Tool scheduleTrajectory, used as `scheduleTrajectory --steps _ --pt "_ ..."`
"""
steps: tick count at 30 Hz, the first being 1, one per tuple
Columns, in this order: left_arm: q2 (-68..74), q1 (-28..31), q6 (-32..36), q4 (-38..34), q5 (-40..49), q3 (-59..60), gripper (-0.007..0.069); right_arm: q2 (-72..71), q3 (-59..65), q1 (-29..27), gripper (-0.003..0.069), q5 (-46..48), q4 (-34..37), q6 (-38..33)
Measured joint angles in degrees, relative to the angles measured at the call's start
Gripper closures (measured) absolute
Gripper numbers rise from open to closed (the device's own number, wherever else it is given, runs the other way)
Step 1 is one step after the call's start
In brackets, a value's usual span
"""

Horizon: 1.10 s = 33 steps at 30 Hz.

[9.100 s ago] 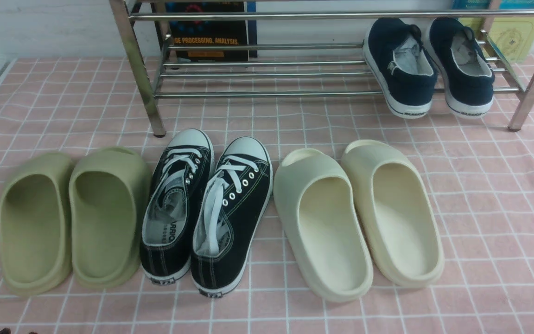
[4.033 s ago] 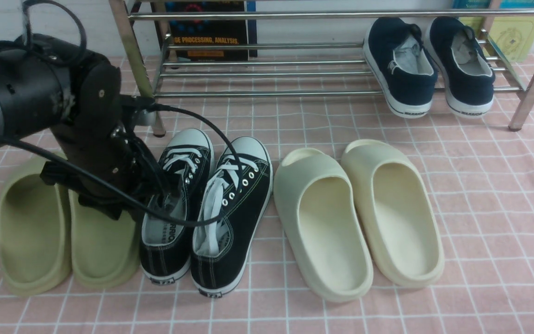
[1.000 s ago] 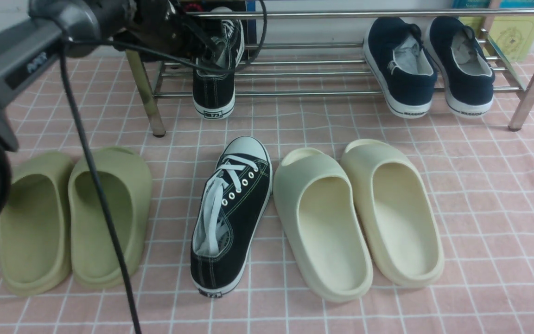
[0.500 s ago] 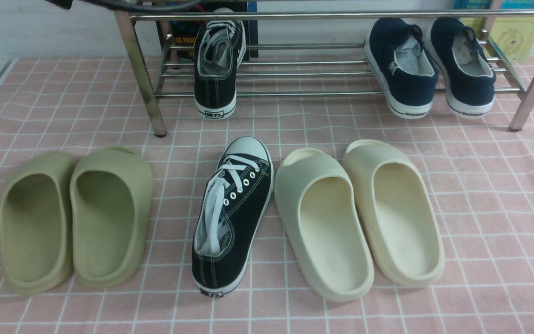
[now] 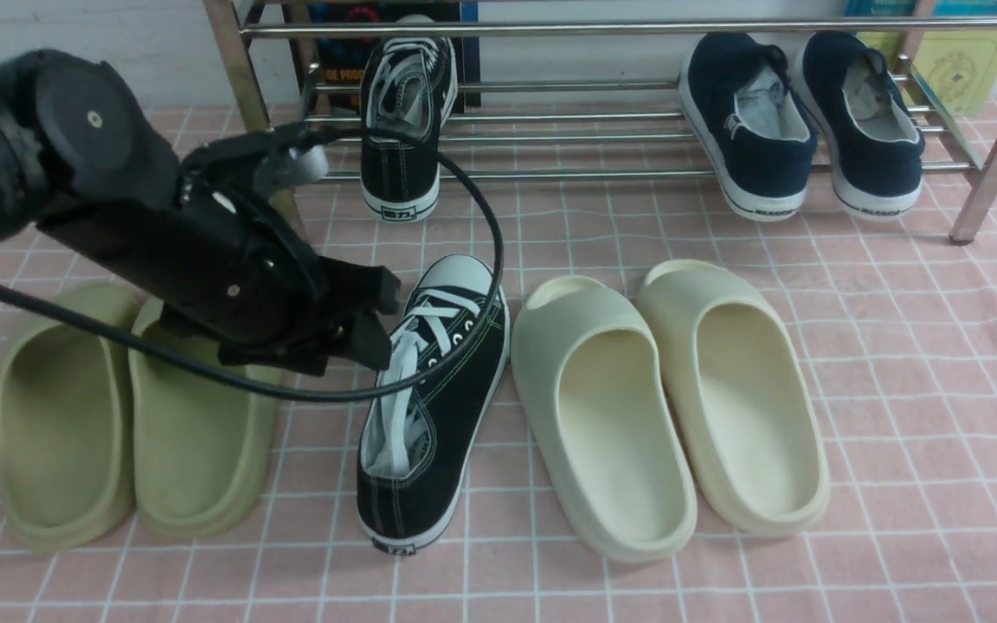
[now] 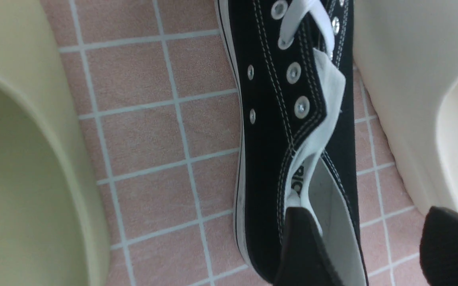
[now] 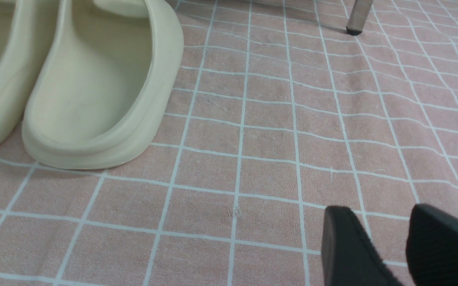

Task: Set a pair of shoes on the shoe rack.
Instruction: Use the left arm to grab the shoe closest to it

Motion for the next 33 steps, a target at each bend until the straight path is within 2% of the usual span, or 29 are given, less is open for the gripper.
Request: scheduleTrajectory --steps 5,11,13,14,21,33 --pt "3.9 -0.9 3.7 -0.9 -5.3 0.1 0.0203 0.0 0.0 0.0 0.0416 0.0 0.0 0.0" --pt "7.3 -5.8 6.2 3.8 -8.9 -0.5 0.0191 0.0 0.0 0.0 0.0416 0.0 0.0 0.0" --pt "8.7 -7.5 5.4 7.1 -10.1 -1.1 0.0183 0.0 0.0 0.0 0.0416 0.0 0.0 0.0" --pt "9.8 -8.5 2.4 10.8 -10.6 -1.7 0.0176 0.0 0.0 0.0 0.0416 0.0 0.0 0.0" --pt "10.4 -8.7 -5.8 18.0 -11.6 -2.2 0.0172 0.0 0.0 0.0 0.0416 0.0 0.0 0.0" --pt "10.4 -8.7 -7.1 18.0 -13.0 -2.3 0.0172 0.0 0.0 0.0 0.0416 0.0 0.0 0.0"
